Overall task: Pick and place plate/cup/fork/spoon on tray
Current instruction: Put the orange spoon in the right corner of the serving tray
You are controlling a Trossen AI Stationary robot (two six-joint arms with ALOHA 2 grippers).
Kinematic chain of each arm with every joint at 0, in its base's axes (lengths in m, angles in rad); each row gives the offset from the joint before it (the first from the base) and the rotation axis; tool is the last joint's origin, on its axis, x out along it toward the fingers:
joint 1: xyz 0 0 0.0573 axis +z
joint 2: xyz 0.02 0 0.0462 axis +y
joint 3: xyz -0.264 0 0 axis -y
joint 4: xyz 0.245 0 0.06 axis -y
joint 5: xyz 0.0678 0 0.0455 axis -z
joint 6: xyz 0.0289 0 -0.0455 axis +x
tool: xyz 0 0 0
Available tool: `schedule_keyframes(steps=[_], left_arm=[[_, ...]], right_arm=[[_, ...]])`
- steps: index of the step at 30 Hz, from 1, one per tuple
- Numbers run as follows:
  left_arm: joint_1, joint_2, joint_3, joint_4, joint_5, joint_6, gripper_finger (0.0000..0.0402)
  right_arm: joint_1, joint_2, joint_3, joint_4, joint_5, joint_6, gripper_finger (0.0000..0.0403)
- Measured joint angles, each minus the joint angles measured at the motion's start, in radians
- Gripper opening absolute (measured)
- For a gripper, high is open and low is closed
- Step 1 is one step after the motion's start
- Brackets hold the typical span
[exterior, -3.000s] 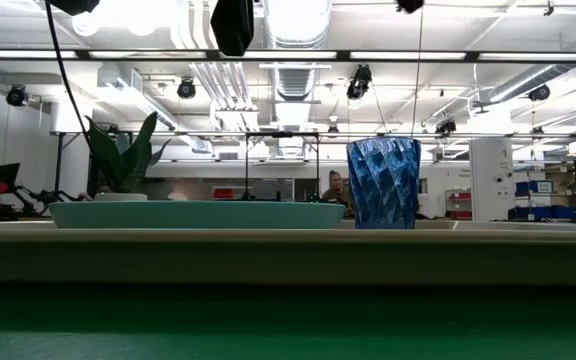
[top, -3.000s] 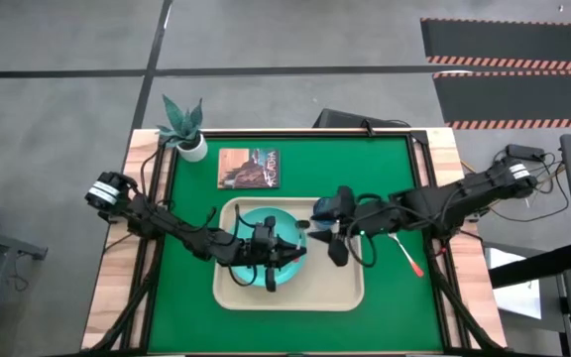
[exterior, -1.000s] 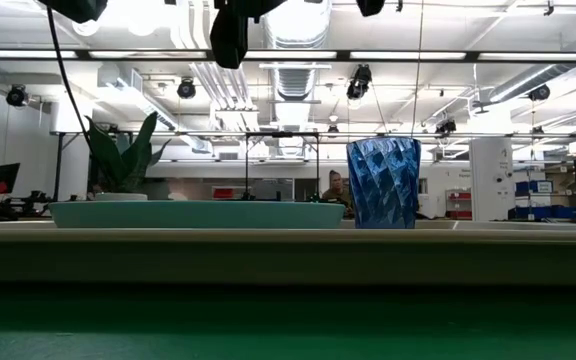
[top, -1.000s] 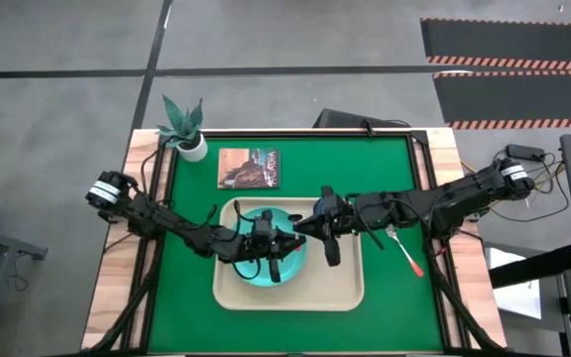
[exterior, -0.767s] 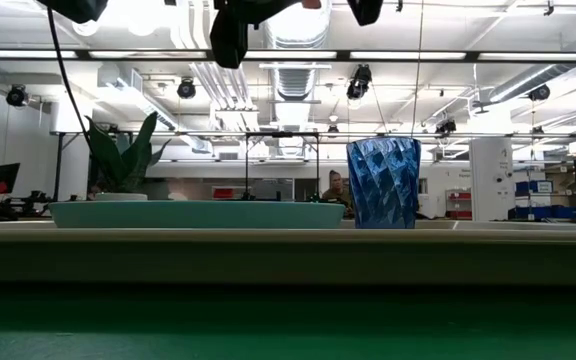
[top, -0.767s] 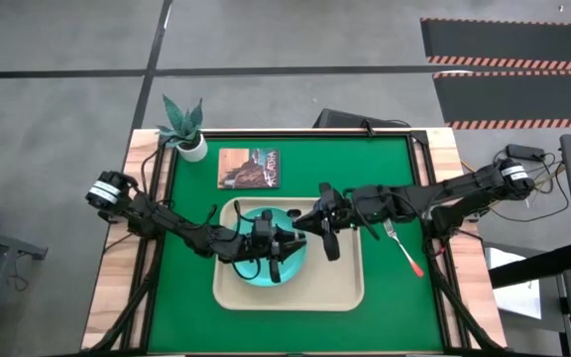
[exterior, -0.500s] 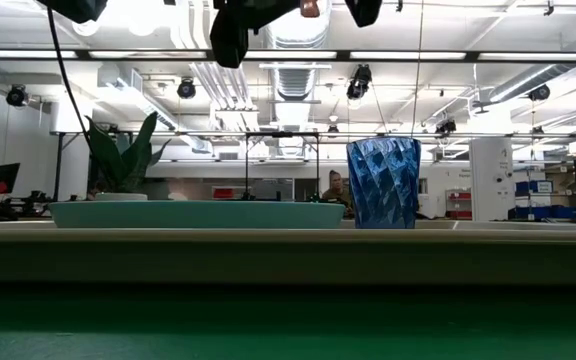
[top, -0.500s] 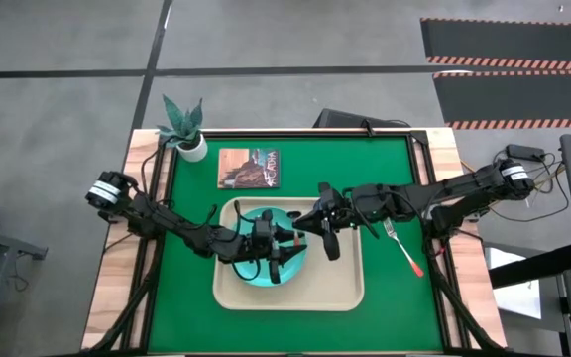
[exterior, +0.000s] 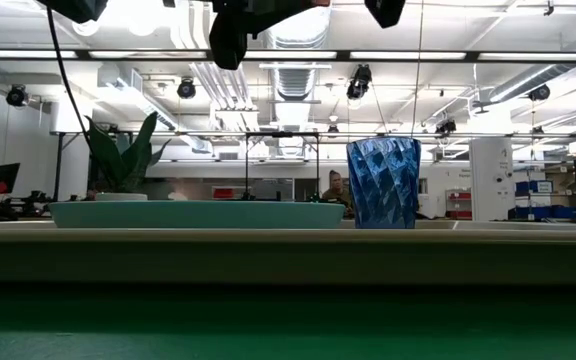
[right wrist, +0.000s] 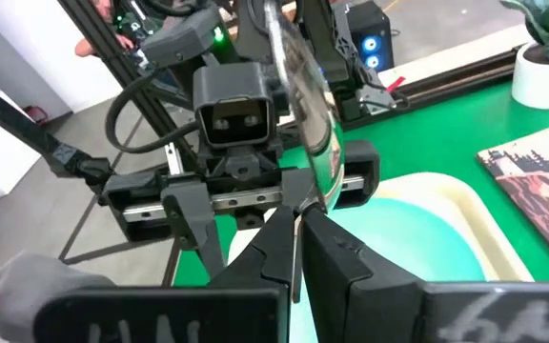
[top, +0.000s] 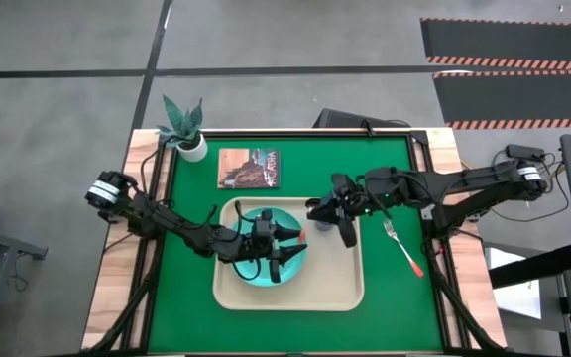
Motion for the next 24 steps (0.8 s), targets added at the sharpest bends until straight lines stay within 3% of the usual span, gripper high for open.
schedule_keyframes(steps=[8,14,24], left_arm=[[0.001,0.000,0.000,-0.003,0.002,0.000,0.0156],[0.000,-0.002,-0.001,-0.014,0.011,0.000,0.0156],[-0.001,-0.004,-0.001,-0.037,0.009,0.001,0.0156]], right_arm=[[0.000,-0.008,0.000,-0.005,-0.003,-0.030,0.0008],[-0.023,-0.030,0.000,-0.024,-0.095,-0.018,0.0008],[-0.046,-0.060,0.000,-0.093,-0.139,-0.030,0.0008]])
